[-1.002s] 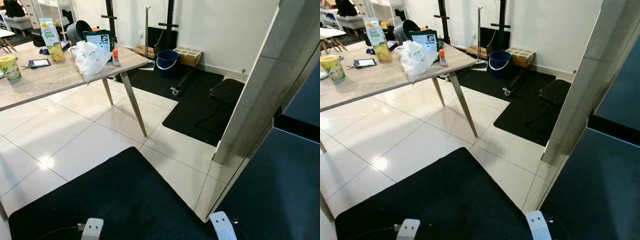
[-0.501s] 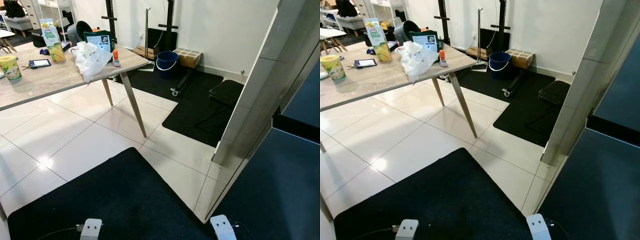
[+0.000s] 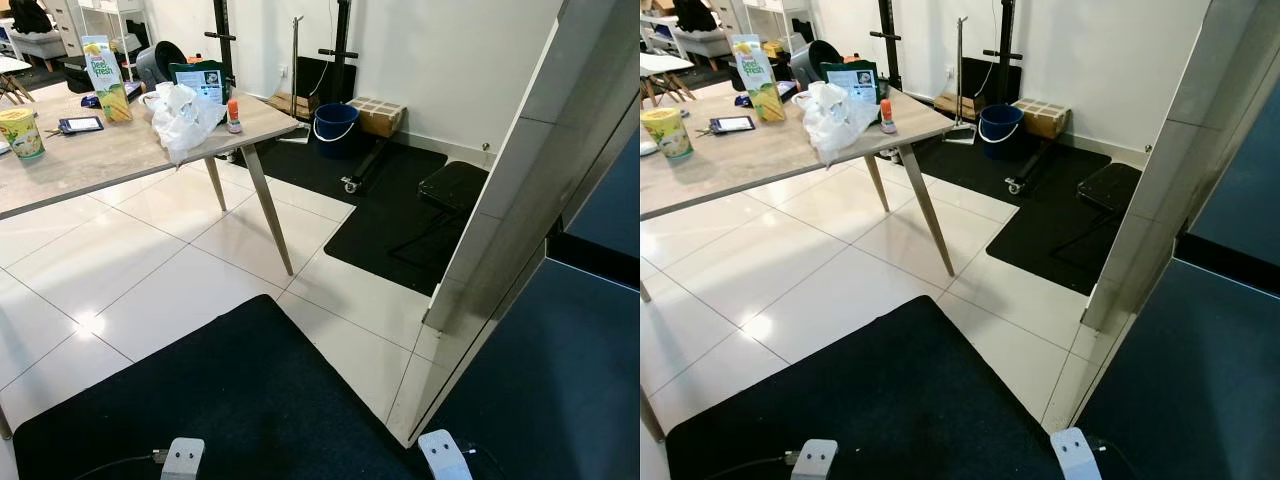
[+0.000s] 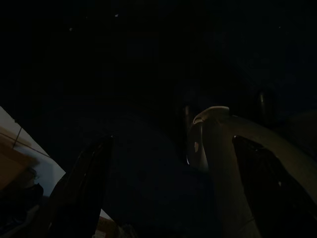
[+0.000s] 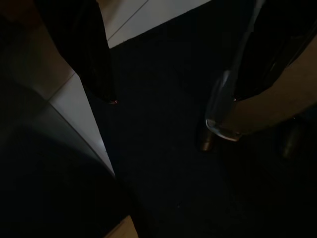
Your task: Restocking fridge
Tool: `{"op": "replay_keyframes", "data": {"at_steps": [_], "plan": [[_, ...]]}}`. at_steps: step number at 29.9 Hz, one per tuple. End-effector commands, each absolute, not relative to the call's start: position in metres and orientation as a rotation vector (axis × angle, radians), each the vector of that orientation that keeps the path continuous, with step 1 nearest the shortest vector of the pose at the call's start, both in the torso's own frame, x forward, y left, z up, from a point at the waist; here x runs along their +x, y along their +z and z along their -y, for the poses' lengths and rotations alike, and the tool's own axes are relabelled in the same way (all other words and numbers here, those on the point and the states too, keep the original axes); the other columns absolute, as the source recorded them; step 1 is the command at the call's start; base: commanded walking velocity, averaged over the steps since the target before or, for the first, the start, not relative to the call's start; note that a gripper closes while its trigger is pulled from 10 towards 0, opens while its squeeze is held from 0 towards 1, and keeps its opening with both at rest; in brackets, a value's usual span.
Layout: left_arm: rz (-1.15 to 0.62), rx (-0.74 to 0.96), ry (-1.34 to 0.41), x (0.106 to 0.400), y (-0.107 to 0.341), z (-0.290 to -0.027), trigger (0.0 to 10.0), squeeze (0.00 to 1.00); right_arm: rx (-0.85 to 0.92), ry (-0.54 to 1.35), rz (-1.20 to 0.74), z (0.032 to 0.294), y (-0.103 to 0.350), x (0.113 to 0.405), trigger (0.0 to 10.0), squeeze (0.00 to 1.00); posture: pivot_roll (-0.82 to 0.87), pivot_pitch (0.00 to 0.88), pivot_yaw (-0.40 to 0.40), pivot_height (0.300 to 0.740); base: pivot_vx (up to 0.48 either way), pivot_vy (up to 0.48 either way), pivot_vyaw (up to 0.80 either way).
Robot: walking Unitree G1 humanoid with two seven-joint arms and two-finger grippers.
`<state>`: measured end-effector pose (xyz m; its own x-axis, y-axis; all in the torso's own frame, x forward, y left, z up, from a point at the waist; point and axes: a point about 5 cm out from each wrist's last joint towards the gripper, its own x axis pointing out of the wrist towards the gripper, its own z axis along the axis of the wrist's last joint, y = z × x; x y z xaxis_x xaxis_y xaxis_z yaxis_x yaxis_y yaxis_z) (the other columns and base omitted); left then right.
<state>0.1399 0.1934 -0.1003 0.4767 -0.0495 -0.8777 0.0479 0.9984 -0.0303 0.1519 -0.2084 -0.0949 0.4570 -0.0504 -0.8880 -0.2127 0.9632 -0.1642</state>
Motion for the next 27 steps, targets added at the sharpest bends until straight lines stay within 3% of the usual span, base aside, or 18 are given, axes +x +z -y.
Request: {"op": "replay_keyframes", "data": {"at_steps": [1, 6, 27], "plan": [[-1.086, 0.002, -0.088, 0.1368, -0.1025, -0.185, 10.0, 0.0, -0.255, 0.087, -1.104, 0.2132, -0.0947, 0.1501, 10.0, 0.0, 0.07, 0.0, -0.041, 0.74, 0.0, 0.0, 0.0], [-1.088, 0.01, -0.108, 0.1367, -0.103, -0.181, 10.0, 0.0, -0.237, 0.086, -1.095, 0.2148, -0.0942, 0.1502, 10.0, 0.0, 0.06, 0.0, -0.039, 0.74, 0.0, 0.0, 0.12], [-1.083, 0.045, -0.159, 0.1401, -0.102, -0.1776, 10.0, 0.0, -0.219, 0.086, -1.105, 0.2122, -0.0957, 0.1474, 10.0, 0.0, 0.06, 0.0, -0.014, 0.74, 0.0, 0.0, 0.74]]}}
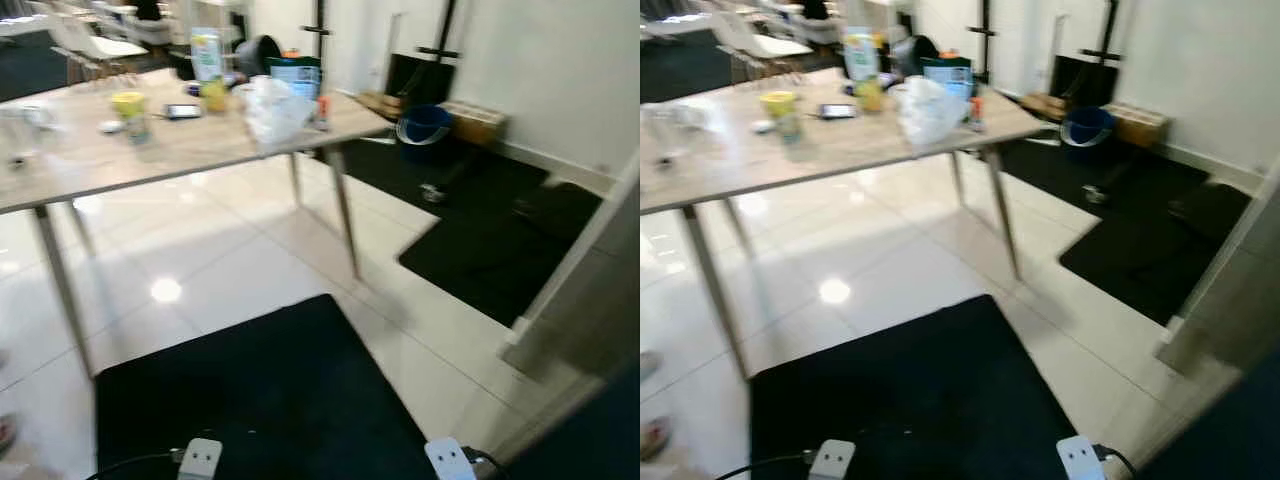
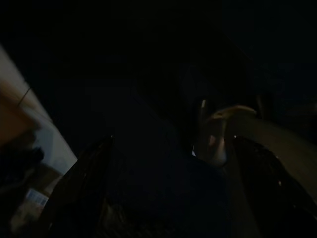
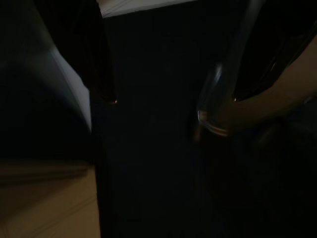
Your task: Restocking fridge
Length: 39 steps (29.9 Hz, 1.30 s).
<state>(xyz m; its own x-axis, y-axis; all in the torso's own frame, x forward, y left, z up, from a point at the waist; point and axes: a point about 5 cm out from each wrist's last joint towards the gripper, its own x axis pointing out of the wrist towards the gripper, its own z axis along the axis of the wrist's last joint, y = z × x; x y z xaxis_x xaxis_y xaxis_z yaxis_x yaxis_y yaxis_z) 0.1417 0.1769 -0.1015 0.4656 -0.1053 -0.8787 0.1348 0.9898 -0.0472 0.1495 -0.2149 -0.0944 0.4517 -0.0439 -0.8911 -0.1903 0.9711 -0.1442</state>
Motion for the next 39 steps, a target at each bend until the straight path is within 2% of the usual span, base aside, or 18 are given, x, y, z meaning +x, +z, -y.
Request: {"op": "replay_keyframes", "data": {"at_steps": [1, 31, 39], "plan": [[-1.083, 0.046, -0.161, 0.1404, -0.1019, -0.1775, 10.0, 0.0, -0.218, 0.086, -1.105, 0.212, -0.0958, 0.1474, 10.0, 0.0, 0.06, 0.0, -0.014, 0.74, 0.0, 0.0, 0.79], [-1.078, 0.031, -0.158, 0.1409, -0.1014, -0.1792, 10.0, 0.0, -0.215, 0.088, -1.113, 0.2096, -0.0977, 0.1433, 10.0, 0.0, 0.05, 0.0, -0.008, 0.74, 0.0, 0.0, 0.78], [-1.08, 0.018, -0.151, 0.1413, -0.1013, -0.1793, 10.0, 0.0, -0.221, 0.076, -1.115, 0.2107, -0.0979, 0.1424, 10.0, 0.0, 0.04, 0.0, 0.0, 0.74, 0.0, 0.0, 0.0]]}}
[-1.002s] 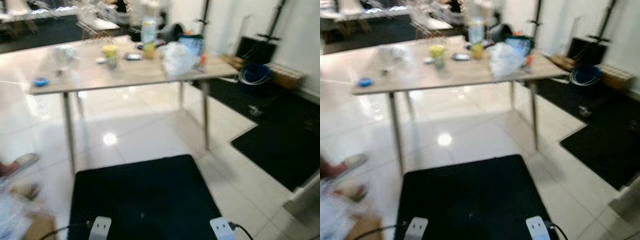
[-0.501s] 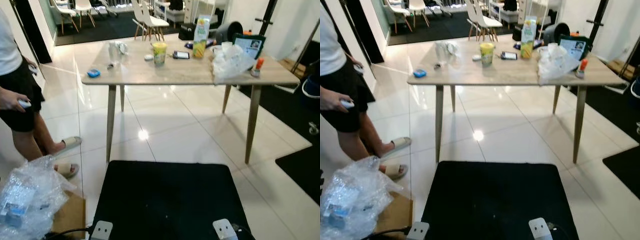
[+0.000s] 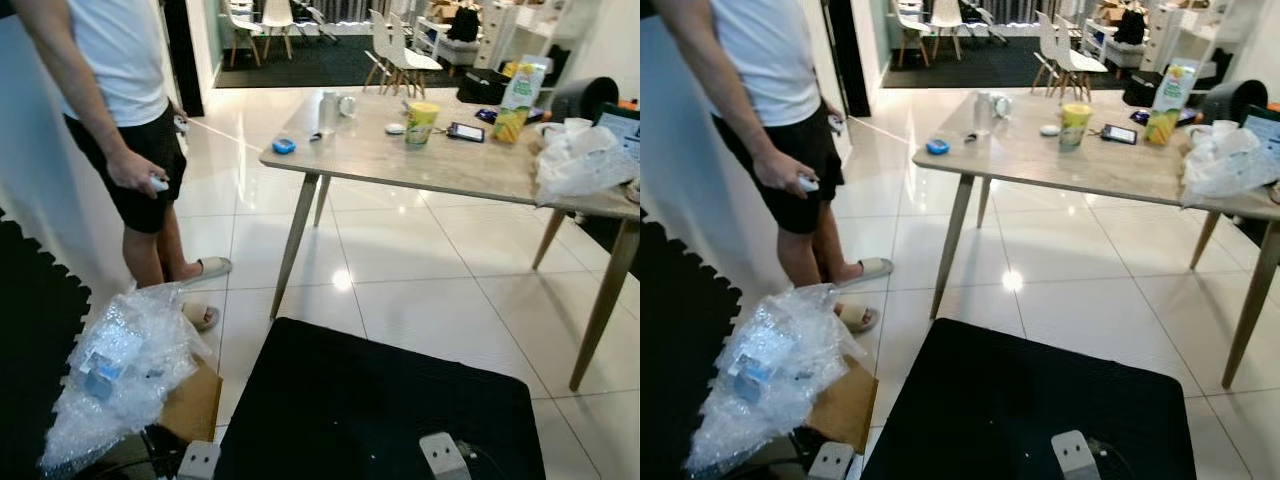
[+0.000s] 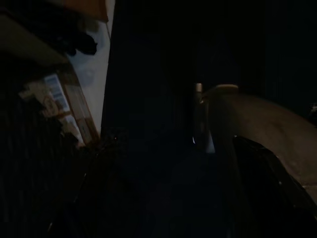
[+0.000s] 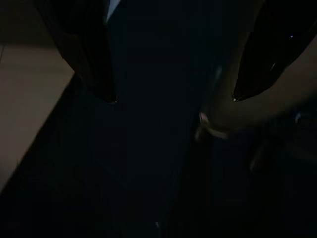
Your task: Restocking fridge
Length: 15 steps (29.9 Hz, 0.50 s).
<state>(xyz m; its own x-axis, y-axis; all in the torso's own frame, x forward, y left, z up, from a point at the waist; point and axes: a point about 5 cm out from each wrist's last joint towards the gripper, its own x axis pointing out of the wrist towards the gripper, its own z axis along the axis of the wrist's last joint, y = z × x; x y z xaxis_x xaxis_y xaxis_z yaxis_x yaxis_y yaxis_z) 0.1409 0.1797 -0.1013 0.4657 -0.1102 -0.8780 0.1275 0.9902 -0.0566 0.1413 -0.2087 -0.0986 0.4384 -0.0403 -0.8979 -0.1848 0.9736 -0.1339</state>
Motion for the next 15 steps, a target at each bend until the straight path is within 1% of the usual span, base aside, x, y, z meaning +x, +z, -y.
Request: {"op": "replay_keyframes", "data": {"at_steps": [1, 15], "plan": [[-1.079, 0.017, -0.15, 0.1415, -0.1012, -0.1793, 10.0, 0.0, -0.221, 0.074, -1.116, 0.2108, -0.0979, 0.1423, 10.0, 0.0, 0.04, 0.0, 0.0, 0.74, 0.0, 0.0, 0.0], [-1.08, 0.011, -0.168, 0.1455, -0.0997, -0.1797, 10.0, 0.0, -0.228, 0.066, -1.132, 0.2124, -0.0997, 0.1366, 10.0, 0.0, 0.02, 0.0, 0.01, 0.74, 0.0, 0.0, 0.0]]}}
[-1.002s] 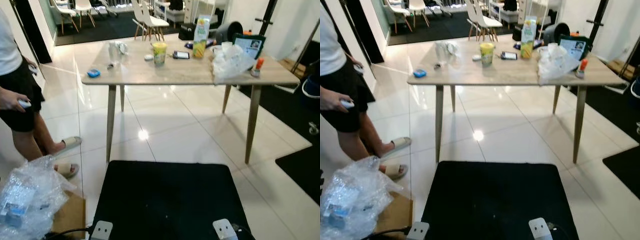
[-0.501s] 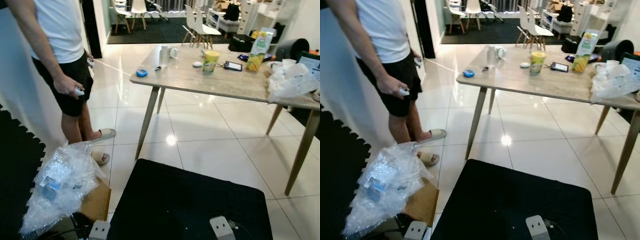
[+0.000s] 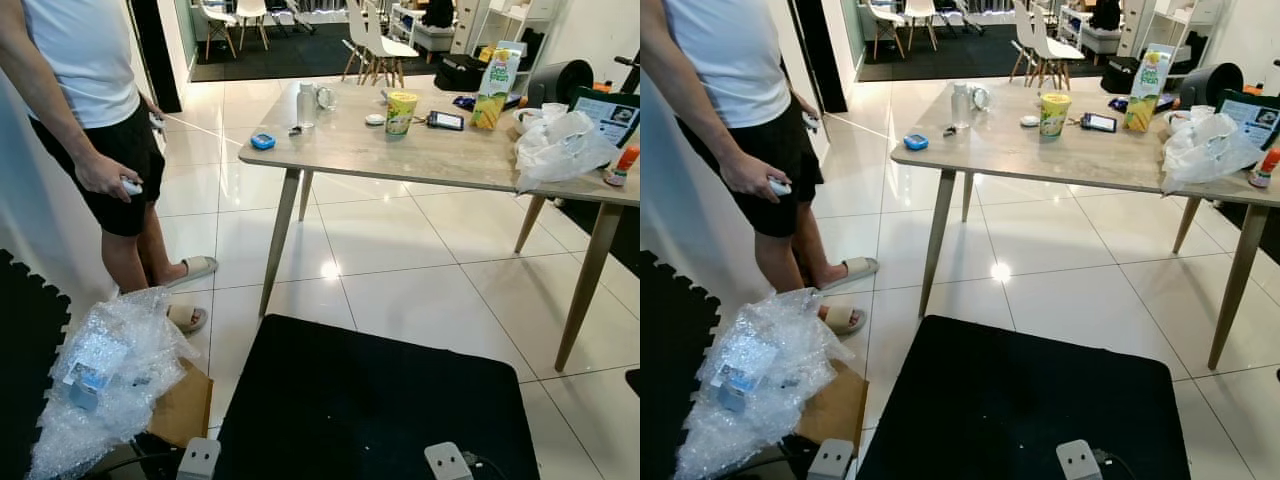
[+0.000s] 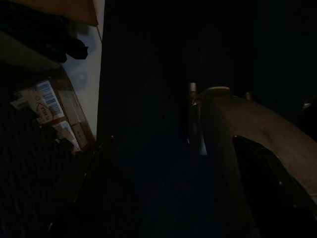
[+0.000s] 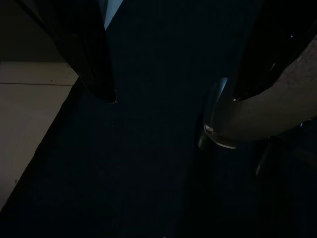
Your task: Restocking fridge
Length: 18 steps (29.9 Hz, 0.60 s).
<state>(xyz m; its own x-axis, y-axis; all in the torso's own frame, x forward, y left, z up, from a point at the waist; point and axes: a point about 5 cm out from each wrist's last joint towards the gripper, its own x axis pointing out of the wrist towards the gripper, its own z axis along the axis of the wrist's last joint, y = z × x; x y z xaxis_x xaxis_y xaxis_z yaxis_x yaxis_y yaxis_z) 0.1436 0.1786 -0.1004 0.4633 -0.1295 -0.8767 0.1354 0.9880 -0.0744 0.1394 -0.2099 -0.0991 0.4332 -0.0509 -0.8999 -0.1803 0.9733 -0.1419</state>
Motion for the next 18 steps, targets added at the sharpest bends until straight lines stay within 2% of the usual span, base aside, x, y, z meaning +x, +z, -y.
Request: {"op": "replay_keyframes", "data": {"at_steps": [1, 18], "plan": [[-1.08, 0.011, -0.168, 0.1455, -0.0997, -0.1797, 10.0, 0.0, -0.228, 0.066, -1.132, 0.2124, -0.0997, 0.1366, 10.0, 0.0, 0.02, 0.0, 0.01, 0.74, 0.0, 0.0, 0.0], [-1.089, -0.015, -0.17, 0.1393, -0.1018, -0.1786, 10.0, 0.0, -0.232, 0.082, -1.137, 0.2119, -0.1003, 0.1349, 10.0, 0.0, 0.04, 0.0, -0.001, 0.74, 0.014, 0.0, 0.0]]}}
